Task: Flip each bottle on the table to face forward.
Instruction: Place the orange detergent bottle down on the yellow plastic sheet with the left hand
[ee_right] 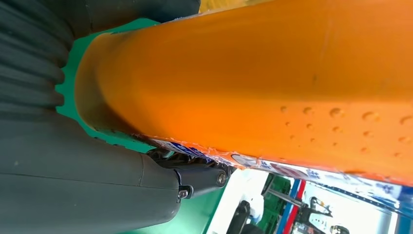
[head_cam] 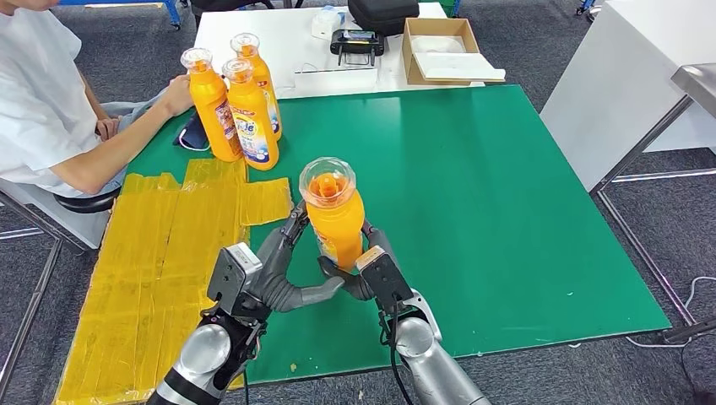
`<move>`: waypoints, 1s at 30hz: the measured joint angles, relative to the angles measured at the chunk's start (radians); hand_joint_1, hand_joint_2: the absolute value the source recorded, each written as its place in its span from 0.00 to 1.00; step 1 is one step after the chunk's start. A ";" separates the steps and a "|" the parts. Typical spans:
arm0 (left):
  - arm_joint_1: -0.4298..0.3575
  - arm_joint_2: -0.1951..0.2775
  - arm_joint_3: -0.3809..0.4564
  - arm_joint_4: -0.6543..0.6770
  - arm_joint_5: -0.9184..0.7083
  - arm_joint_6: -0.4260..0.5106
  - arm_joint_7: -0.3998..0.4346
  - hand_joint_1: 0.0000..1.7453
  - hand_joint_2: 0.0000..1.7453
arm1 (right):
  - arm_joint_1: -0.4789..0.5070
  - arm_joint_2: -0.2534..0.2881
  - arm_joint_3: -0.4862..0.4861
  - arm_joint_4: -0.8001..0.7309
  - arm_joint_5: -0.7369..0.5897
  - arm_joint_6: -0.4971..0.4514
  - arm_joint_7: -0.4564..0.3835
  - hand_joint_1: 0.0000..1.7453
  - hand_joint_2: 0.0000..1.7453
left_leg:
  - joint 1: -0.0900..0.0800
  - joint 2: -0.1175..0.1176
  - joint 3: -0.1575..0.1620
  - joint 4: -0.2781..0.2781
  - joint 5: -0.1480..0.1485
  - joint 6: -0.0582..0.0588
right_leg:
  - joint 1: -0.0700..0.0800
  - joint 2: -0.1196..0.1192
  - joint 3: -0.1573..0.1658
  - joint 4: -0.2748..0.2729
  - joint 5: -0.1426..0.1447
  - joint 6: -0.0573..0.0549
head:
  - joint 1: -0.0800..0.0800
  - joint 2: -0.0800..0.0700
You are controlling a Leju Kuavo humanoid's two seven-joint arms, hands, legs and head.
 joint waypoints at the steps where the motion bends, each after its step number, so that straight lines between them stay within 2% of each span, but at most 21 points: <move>1: 0.000 0.000 0.000 0.000 0.000 0.000 0.000 0.00 1.00 | -0.001 0.000 0.001 0.003 0.000 0.000 0.000 1.00 1.00 | 0.000 0.000 0.000 0.000 0.000 0.000 | 0.000 0.000 0.000 0.000 0.000 0.000 | 0.000 0.000; 8: -0.002 0.000 -0.002 0.001 0.012 0.002 -0.001 0.00 1.00 | -0.008 0.004 0.027 0.026 0.003 0.009 0.000 1.00 1.00 | 0.000 0.000 0.000 0.000 0.000 0.000 | 0.000 0.000 0.000 0.000 0.000 0.000 | 0.000 0.000; 20: -0.022 0.002 0.006 0.026 0.060 0.017 0.004 0.00 1.00 | -0.039 0.021 0.173 0.154 0.072 -0.015 0.000 1.00 1.00 | 0.000 0.000 0.000 0.000 0.000 0.000 | 0.000 0.000 -0.001 0.000 0.000 -0.001 | 0.000 0.000; 29: -0.039 0.003 0.019 0.080 0.079 0.025 0.007 0.00 1.00 | -0.069 0.021 0.206 0.212 0.069 -0.022 0.000 1.00 1.00 | 0.000 0.001 0.000 0.000 0.000 0.000 | 0.000 0.000 -0.001 0.000 0.000 0.000 | 0.000 0.000; 30: -0.040 0.003 0.020 0.084 0.082 0.024 0.008 0.25 1.00 | -0.070 0.021 0.208 0.216 0.069 -0.023 0.000 1.00 1.00 | 0.000 0.001 0.000 0.000 0.000 0.000 | 0.000 0.000 -0.001 0.000 0.000 0.000 | 0.000 0.000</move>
